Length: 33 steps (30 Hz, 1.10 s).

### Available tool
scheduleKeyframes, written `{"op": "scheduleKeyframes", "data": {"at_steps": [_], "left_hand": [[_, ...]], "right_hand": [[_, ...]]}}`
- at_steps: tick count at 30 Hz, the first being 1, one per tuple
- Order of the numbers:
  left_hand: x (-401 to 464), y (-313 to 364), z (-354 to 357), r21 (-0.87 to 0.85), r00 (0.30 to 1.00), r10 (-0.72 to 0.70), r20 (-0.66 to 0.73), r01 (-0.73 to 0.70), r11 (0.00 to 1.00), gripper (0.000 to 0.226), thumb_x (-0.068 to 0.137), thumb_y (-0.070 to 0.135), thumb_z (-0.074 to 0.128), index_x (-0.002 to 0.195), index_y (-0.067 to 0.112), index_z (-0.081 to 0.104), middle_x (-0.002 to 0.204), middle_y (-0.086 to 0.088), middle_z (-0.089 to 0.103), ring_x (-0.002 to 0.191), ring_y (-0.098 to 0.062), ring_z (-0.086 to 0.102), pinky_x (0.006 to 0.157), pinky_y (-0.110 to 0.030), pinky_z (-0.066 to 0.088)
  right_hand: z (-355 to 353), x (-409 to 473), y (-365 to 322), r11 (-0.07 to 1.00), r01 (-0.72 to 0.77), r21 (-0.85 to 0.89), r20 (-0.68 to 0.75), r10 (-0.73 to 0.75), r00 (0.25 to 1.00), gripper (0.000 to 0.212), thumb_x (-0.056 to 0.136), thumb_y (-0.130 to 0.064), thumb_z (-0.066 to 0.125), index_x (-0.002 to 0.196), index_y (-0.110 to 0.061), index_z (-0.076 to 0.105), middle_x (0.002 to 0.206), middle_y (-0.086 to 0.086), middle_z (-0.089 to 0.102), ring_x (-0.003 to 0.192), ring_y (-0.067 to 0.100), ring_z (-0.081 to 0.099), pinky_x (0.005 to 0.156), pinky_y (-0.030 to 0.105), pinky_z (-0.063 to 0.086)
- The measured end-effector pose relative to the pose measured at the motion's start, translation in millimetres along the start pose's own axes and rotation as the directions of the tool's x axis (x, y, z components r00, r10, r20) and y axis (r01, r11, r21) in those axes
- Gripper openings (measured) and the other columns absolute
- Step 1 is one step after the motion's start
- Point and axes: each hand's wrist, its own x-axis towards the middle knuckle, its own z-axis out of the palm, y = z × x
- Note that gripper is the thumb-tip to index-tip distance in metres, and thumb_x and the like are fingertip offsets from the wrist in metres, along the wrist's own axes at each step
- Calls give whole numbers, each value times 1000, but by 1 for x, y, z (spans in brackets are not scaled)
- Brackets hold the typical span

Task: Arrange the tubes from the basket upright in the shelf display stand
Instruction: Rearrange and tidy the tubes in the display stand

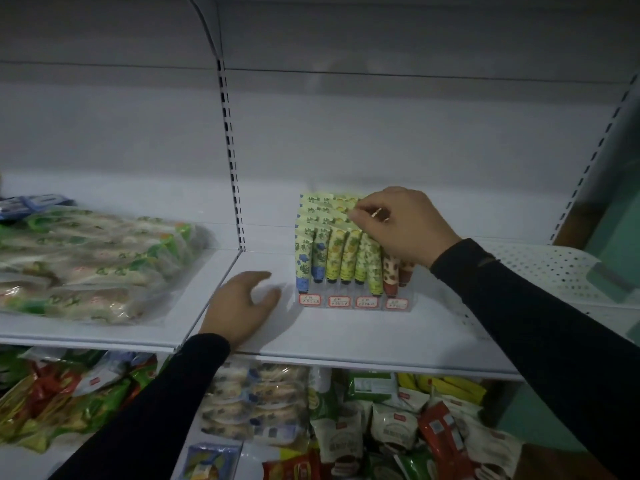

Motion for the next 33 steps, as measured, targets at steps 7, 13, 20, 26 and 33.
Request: {"op": "scheduleKeyframes", "data": {"at_steps": [7, 13, 20, 26, 33], "left_hand": [[8, 103, -36, -129, 935, 306, -178, -330, 935, 37, 93, 46, 57, 121, 25, 66, 121, 16, 59, 109, 1, 49, 92, -22, 38], [16, 194, -3, -42, 851, 509, 129, -509, 860, 44, 96, 47, 52, 133, 24, 59, 138, 5, 56, 121, -14, 54, 91, -22, 38], [46, 277, 73, 51, 722, 525, 451, -608, 792, 52, 96, 54, 50, 139, 26, 51, 138, 5, 56, 123, -16, 53, 100, -30, 42], [82, 322, 141, 110, 559, 287, 778, -572, 813, 72, 81, 64, 65, 143, 33, 45, 140, 10, 49, 112, -17, 54, 77, -32, 56], [95, 341, 207, 110, 286, 137, 948, -702, 703, 67, 84, 53, 69, 144, 35, 44, 148, 7, 44, 133, -16, 43, 109, -33, 33]], "right_hand": [[-56, -45, 57, 993, -28, -114, -24, 25, 999, 41, 91, -48, 57, 116, -19, 69, 115, 0, 65, 103, 6, 53, 88, 12, 31], [-101, -90, 109, 955, -186, -233, 55, 204, 977, 40, 93, -45, 57, 122, -19, 65, 127, -1, 62, 117, 14, 54, 92, 16, 30], [-126, -115, 180, 890, -367, -271, 257, 434, 864, 45, 90, -54, 58, 123, -24, 64, 126, -3, 64, 105, 13, 60, 85, 24, 45], [-127, -95, 222, 881, -338, -331, 573, 473, 669, 53, 78, -53, 74, 124, -29, 63, 121, -10, 62, 104, 7, 58, 78, 16, 43], [-99, -76, 254, 912, -126, -390, 815, 406, 414, 38, 90, -29, 65, 128, -27, 61, 126, -6, 59, 111, 13, 54, 97, 26, 46]]}}
